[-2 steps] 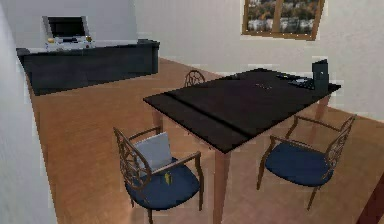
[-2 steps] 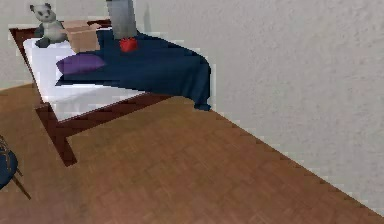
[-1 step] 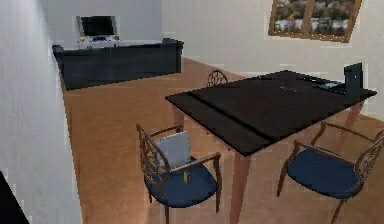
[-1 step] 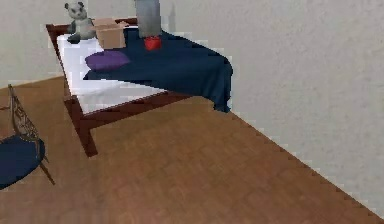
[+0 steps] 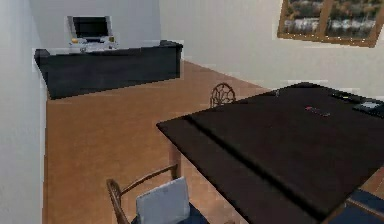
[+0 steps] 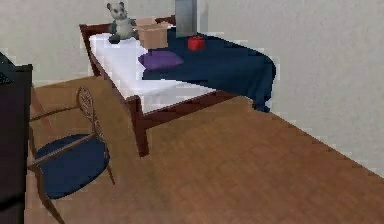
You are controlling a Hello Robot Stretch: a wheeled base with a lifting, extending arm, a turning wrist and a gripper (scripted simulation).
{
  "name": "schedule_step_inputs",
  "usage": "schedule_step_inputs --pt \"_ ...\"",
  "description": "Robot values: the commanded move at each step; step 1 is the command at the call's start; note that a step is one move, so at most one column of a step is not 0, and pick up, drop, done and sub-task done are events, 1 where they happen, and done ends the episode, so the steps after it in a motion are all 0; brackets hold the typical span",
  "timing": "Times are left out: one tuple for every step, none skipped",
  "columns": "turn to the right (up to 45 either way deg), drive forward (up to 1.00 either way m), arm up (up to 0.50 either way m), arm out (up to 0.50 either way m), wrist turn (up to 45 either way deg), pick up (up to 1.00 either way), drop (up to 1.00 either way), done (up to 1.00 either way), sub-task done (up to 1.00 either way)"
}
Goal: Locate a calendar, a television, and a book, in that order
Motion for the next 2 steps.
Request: schedule_step_inputs --pt "-9.0 0.00 0.00 0.00 0.0 0.00 0.00 0.00 0.00" --pt "0.0 0.00 0.00 0.00 0.0 0.00 0.00 0.00 1.00"
